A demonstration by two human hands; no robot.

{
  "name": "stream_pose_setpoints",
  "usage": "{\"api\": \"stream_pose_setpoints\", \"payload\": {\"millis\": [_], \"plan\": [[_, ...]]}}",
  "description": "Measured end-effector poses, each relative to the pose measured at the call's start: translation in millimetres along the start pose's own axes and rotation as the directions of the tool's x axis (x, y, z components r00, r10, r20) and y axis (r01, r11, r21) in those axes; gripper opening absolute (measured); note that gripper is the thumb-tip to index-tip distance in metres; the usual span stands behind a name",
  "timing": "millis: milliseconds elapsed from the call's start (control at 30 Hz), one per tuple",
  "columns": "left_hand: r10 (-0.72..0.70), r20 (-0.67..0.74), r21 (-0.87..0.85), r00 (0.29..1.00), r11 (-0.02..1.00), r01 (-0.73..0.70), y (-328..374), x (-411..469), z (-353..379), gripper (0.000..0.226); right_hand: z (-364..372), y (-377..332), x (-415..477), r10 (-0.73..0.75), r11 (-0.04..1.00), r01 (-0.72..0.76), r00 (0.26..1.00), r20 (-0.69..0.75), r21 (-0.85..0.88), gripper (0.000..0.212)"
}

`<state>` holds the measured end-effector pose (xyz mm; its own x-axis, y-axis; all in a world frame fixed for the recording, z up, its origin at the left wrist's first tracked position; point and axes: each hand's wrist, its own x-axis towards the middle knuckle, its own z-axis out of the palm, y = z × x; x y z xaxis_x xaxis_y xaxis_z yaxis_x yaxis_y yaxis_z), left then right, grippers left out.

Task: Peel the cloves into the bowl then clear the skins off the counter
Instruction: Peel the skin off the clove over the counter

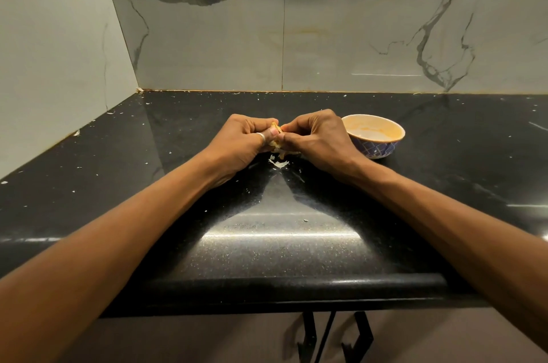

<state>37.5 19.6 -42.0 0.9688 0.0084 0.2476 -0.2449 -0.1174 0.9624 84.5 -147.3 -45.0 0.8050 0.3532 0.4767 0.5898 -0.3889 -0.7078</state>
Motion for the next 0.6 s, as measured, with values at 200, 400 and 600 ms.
{"api": "stream_pose_setpoints", "payload": {"millis": [200,400,600], "plan": [[-0.002,0.005,0.001,1.000,1.000,0.002,0.4,-1.3,0.3,0.021,0.4,-2.0,-1.7,-0.021,0.998,0.021,1.000,-0.004,-0.058,0.008],[0.003,0.015,0.011,1.000,1.000,-0.003,1.1,-2.6,-0.1,0.020,0.9,-5.1,-2.0,-0.059,0.988,0.055,0.998,-0.023,-0.144,0.008],[0.068,0.028,0.038,0.997,0.997,-0.069,0.3,-2.9,1.0,0.021,1.5,-10.6,-4.9,-0.120,0.981,0.113,0.992,-0.034,-0.156,0.015]]}}
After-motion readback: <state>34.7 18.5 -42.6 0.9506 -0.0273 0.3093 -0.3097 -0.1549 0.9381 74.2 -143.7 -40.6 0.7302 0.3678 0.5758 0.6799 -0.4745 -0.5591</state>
